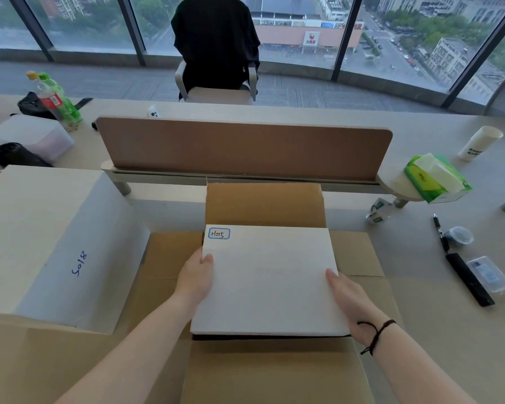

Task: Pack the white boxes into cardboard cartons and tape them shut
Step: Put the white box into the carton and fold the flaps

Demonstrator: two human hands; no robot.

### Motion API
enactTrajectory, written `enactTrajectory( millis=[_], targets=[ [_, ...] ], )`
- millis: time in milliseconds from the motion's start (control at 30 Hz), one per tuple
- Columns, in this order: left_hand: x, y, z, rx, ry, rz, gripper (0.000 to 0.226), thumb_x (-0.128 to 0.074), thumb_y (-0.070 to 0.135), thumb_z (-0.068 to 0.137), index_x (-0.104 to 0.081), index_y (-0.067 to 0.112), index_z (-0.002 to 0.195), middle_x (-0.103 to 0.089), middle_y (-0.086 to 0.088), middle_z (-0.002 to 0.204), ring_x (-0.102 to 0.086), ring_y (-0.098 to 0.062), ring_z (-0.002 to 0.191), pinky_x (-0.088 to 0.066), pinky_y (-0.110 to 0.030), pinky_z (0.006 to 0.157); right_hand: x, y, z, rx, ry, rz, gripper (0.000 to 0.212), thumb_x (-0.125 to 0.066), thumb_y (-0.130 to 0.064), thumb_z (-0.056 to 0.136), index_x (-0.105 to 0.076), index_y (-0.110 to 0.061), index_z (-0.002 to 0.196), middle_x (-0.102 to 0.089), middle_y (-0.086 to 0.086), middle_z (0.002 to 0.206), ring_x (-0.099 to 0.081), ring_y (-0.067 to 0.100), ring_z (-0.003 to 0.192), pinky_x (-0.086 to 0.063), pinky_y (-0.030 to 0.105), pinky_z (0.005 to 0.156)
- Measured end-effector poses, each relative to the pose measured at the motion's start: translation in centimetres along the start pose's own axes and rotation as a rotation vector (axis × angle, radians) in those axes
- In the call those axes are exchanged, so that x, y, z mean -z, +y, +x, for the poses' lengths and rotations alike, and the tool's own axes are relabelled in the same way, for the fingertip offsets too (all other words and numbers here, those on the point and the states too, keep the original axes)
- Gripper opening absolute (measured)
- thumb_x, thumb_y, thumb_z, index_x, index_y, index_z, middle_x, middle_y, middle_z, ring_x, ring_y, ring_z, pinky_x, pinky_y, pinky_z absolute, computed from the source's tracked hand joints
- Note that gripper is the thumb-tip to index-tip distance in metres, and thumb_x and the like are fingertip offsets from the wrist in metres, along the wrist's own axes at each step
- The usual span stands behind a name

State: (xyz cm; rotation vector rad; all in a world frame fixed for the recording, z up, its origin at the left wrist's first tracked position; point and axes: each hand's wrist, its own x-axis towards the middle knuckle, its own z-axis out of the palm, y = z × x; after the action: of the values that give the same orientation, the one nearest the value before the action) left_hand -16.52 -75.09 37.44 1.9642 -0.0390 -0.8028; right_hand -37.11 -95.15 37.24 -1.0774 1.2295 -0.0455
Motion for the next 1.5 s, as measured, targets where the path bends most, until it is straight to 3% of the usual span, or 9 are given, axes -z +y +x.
enactTrajectory(
  millis=[200,367,467,533,600,933,1133,1367,1500],
  targets=[
    [-1.6,-0.6,0.2,-0.026,0.132,0.235,0.026,-0.037,0.02,0.106,-0.054,0.019,0.125,-0.062,-0.002,0.11,-0.054,-0.027,0.1,-0.041,-0.034,0.082,-0.4,1.6,3.5,0.092,0.099,-0.322,0.037,-0.04,-0.035,0.103,-0.058,-0.014,0.127,-0.069,0.003,0.117,-0.066,0.028,0.108,-0.052,0.051,0.1],
    [-2.4,-1.5,0.8,-0.051,0.152,0.408,0.025,-0.043,0.012,0.1,-0.051,0.01,0.123,-0.063,-0.011,0.117,-0.058,-0.032,0.104,-0.046,-0.037,0.082,-1.5,2.3,4.3,0.092,0.154,-0.379,0.027,-0.051,-0.035,0.098,-0.056,-0.018,0.119,-0.069,0.002,0.114,-0.066,0.028,0.104,-0.053,0.049,0.096],
    [-3.1,-1.3,0.8,-0.011,0.105,0.468,0.042,-0.051,0.015,0.097,-0.042,0.005,0.136,-0.054,-0.016,0.133,-0.055,-0.034,0.12,-0.047,-0.04,0.092,-1.3,2.8,4.7,0.087,0.134,-0.387,0.042,-0.063,-0.042,0.086,-0.053,-0.019,0.119,-0.068,-0.003,0.112,-0.068,0.025,0.102,-0.055,0.049,0.094],
    [-3.6,-1.1,0.6,0.034,0.041,0.524,0.074,-0.055,0.023,0.096,-0.017,0.0,0.155,-0.032,-0.019,0.155,-0.037,-0.034,0.141,-0.039,-0.041,0.109,-1.4,2.9,4.6,0.096,0.132,-0.422,0.053,-0.068,-0.044,0.077,-0.052,-0.02,0.122,-0.068,-0.004,0.114,-0.067,0.024,0.104,-0.055,0.049,0.094],
    [-4.0,-0.9,0.2,0.053,0.014,0.547,0.093,-0.058,0.031,0.096,0.003,-0.002,0.158,-0.011,-0.019,0.164,-0.017,-0.033,0.151,-0.025,-0.039,0.118,-1.7,2.7,4.2,0.109,0.137,-0.457,0.048,-0.07,-0.037,0.084,-0.05,-0.018,0.123,-0.066,-0.003,0.115,-0.065,0.026,0.108,-0.053,0.048,0.096],
    [-5.3,-2.1,-1.0,-0.024,-0.051,0.593,0.094,-0.053,0.045,0.099,0.003,-0.001,0.159,0.02,-0.011,0.167,0.023,-0.025,0.153,0.003,-0.036,0.125,-1.9,2.9,3.0,0.245,0.149,-0.395,0.035,-0.068,-0.025,0.091,-0.058,-0.031,0.123,-0.069,-0.017,0.108,-0.066,0.014,0.102,-0.055,0.042,0.093],
    [-2.6,-2.1,0.4,-0.129,0.11,0.674,0.086,-0.058,0.049,0.095,-0.016,0.011,0.16,0.004,-0.011,0.169,0.012,-0.03,0.155,0.004,-0.044,0.125,-1.5,3.0,3.4,0.258,0.098,-0.391,0.042,-0.069,-0.033,0.088,-0.057,-0.042,0.127,-0.071,-0.021,0.11,-0.068,0.01,0.103,-0.056,0.043,0.095],
    [4.7,-3.1,3.2,0.132,0.346,0.521,0.084,-0.062,0.052,0.092,-0.025,0.015,0.158,-0.018,-0.019,0.165,-0.011,-0.038,0.153,-0.009,-0.053,0.124,-1.5,3.0,3.8,0.276,0.081,-0.492,0.054,-0.065,-0.032,0.092,-0.045,-0.031,0.143,-0.066,-0.015,0.122,-0.063,0.016,0.111,-0.052,0.038,0.096],
    [7.1,-3.1,3.3,0.2,0.326,0.33,0.083,-0.063,0.048,0.093,-0.024,0.014,0.157,-0.038,-0.015,0.157,-0.035,-0.038,0.143,-0.033,-0.051,0.115,-1.3,2.4,3.0,0.325,0.116,-0.58,0.044,-0.064,-0.018,0.096,-0.048,-0.024,0.136,-0.055,-0.017,0.117,-0.054,0.015,0.114,-0.041,0.028,0.093]
  ],
)
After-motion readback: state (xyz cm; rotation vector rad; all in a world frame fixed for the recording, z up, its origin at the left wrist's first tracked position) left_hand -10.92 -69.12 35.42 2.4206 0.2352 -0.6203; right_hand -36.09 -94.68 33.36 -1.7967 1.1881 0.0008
